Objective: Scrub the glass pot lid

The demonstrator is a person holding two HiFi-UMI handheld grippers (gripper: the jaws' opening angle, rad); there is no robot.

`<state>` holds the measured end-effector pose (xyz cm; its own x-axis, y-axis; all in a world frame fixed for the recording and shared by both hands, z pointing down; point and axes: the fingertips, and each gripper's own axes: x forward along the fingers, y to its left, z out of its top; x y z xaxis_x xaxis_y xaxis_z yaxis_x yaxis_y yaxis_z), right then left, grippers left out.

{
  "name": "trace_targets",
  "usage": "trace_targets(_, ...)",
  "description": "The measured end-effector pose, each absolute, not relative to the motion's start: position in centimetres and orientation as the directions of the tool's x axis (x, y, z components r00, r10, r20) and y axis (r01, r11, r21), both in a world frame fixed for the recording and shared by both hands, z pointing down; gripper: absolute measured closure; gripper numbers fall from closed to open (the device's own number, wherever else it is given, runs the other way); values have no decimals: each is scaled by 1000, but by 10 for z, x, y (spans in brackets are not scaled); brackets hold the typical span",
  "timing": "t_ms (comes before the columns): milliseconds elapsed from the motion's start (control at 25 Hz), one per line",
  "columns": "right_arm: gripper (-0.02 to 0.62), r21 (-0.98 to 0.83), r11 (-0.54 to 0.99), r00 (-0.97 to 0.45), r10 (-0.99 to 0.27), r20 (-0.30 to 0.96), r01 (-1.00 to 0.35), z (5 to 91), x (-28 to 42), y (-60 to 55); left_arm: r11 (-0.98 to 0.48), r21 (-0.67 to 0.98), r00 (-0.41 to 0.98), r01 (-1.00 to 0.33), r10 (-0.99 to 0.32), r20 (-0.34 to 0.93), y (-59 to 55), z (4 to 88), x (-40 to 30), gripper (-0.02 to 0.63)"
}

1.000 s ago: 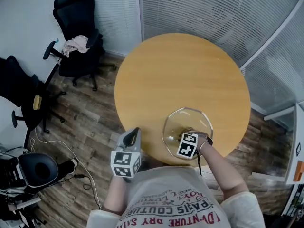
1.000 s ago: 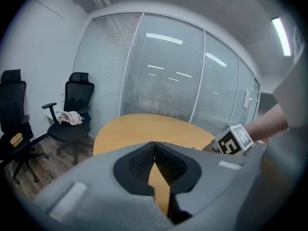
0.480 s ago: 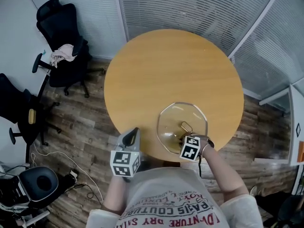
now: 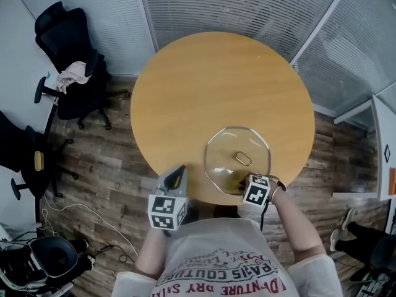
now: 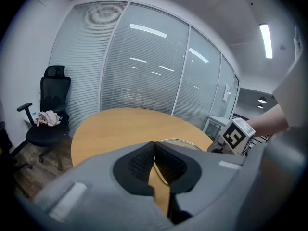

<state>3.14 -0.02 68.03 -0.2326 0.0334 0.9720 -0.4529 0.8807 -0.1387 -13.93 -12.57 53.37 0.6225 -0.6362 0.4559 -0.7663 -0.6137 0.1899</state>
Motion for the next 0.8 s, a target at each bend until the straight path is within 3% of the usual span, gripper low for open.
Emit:
trace_targets(280, 532, -26, 813, -304, -188, 934, -581, 633, 18, -66, -578, 178, 586, -796, -664, 464, -132, 532, -166, 599)
trace_targets(520, 532, 149, 745, -245, -391, 887, -650, 607, 45, -143, -510, 179, 531, -841, -720, 446, -141, 521, -165, 598)
trace_targets(800, 531, 150, 675, -130, -346, 929, -723, 649, 114, -187, -429, 160, 450, -889, -756, 476, -143, 527, -169, 599)
